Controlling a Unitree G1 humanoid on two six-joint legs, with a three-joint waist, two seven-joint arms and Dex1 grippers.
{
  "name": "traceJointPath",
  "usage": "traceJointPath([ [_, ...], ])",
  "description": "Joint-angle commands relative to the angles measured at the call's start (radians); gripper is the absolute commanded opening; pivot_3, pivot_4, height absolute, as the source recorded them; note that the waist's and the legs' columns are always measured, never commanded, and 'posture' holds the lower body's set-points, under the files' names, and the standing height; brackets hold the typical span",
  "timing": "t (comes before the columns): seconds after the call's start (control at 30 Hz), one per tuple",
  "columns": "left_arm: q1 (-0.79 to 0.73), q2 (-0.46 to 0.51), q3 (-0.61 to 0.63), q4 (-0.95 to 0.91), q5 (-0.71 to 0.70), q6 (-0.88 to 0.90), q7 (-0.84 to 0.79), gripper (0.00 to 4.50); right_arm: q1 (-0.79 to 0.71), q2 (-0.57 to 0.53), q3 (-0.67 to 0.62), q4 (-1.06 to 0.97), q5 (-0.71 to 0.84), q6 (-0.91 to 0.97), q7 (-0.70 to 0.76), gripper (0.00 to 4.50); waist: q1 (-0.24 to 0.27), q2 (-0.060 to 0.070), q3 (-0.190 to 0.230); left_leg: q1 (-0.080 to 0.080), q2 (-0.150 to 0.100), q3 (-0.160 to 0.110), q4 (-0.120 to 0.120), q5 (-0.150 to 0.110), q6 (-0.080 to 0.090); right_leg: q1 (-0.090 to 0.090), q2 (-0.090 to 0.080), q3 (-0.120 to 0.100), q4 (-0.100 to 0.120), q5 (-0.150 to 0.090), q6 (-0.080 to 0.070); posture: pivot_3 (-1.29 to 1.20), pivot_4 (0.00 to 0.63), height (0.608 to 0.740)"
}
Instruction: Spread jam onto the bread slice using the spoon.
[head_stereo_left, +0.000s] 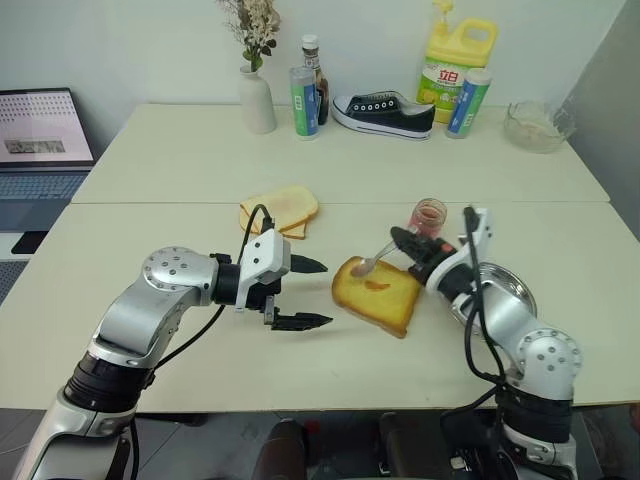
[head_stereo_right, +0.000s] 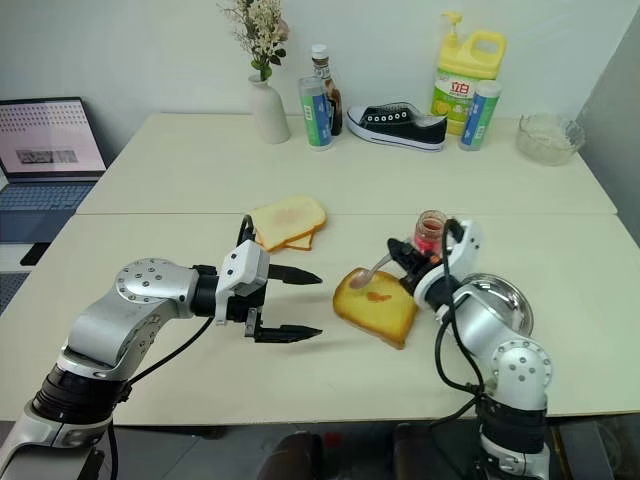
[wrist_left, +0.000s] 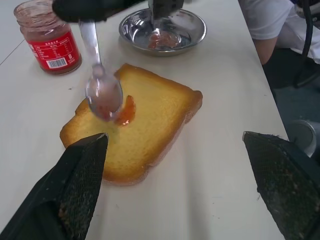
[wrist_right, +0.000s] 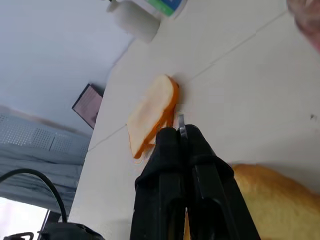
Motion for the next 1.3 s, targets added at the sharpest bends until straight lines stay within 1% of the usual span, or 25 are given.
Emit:
traceJointPath([
  [0.03,0.002,0.011,0.025,-0.046,-0.017,0.011,0.010,4.50,0.017,-0.024,0.006,0.038,-0.069,-0.037,0.081,0.03,0.002,0.000,0.000,0.000,0.000,0.000,0.000,0.000,0.000,0.000,0.000,0.000,0.000,0.000,0.000,0.00,0.150,0.740],
  [0.13,0.006,0.010,0.025,-0.056,-0.020,0.021,0.018,4.50,0.042,-0.064,-0.017,0.057,-0.099,-0.043,0.128,0.03,0.003,0.000,0.000,0.000,0.000,0.000,0.000,0.000,0.000,0.000,0.000,0.000,0.000,0.000,0.000,0.00,0.150,0.740],
  [0.27,0.001,0.006,0.021,-0.054,-0.021,0.024,0.022,4.50,0.087,-0.132,-0.058,0.038,-0.097,-0.037,0.165,0.03,0.005,0.000,0.000,0.000,0.000,0.000,0.000,0.000,0.000,0.000,0.000,0.000,0.000,0.000,0.000,0.00,0.150,0.740],
  [0.57,-0.036,-0.008,0.000,-0.011,-0.012,0.003,0.008,4.50,0.164,-0.241,-0.149,-0.020,-0.026,-0.025,0.166,0.03,0.007,-0.001,0.000,0.003,-0.001,0.000,0.000,0.000,0.000,0.004,0.000,0.000,0.000,0.000,0.000,0.00,0.150,0.740],
  [0.7,-0.044,-0.010,0.000,-0.002,-0.009,0.000,0.002,4.50,0.118,-0.234,-0.137,-0.058,0.051,-0.033,0.120,0.03,0.005,-0.001,0.000,0.004,0.000,0.001,0.000,0.000,0.000,0.004,0.000,0.001,0.000,0.000,0.000,0.00,0.150,0.740],
  [0.77,-0.044,-0.009,0.002,-0.003,-0.010,0.002,0.000,4.50,0.064,-0.195,-0.105,-0.068,0.104,-0.048,0.093,0.03,0.002,-0.001,0.000,0.004,0.000,0.001,0.000,0.000,0.000,0.004,0.000,0.001,0.000,0.000,0.000,0.00,0.150,0.740],
  [0.83,-0.044,-0.008,0.003,-0.003,-0.009,0.002,-0.001,4.50,0.017,-0.144,-0.070,-0.054,0.125,-0.063,0.078,0.03,-0.005,-0.001,0.000,0.004,0.000,0.001,0.000,0.000,0.000,0.004,0.001,0.001,0.000,0.000,0.000,0.00,0.150,0.740],
  [0.93,-0.043,-0.006,0.004,-0.006,-0.007,0.003,0.001,4.50,-0.019,-0.088,-0.009,-0.005,0.067,-0.073,0.091,0.03,-0.009,-0.001,0.000,0.005,0.001,0.000,-0.001,0.000,0.000,0.004,0.002,0.001,0.000,0.000,0.000,0.00,0.150,0.740],
  [1.07,-0.038,-0.001,0.013,-0.019,-0.012,0.012,0.009,4.50,-0.048,-0.043,0.055,0.099,-0.046,-0.098,0.164,0.03,-0.003,-0.001,0.000,0.004,0.000,0.000,0.000,0.000,0.000,0.004,0.001,0.001,-0.001,0.000,0.000,0.00,0.150,0.740],
  [1.17,-0.028,0.006,0.019,-0.027,-0.012,0.012,0.010,4.50,-0.040,-0.077,0.073,0.172,-0.154,-0.108,0.236,0.03,0.003,-0.001,0.000,0.004,0.000,0.001,0.000,0.000,0.000,0.004,0.000,0.001,-0.001,0.000,0.000,0.00,0.150,0.740],
  [1.3,-0.026,0.008,0.022,-0.030,-0.013,0.014,0.013,4.50,-0.014,-0.126,0.027,0.186,-0.198,-0.106,0.276,0.03,0.006,-0.001,0.000,0.004,0.000,0.001,0.000,0.000,0.000,0.004,0.000,0.001,-0.001,0.000,0.000,0.00,0.150,0.740],
])
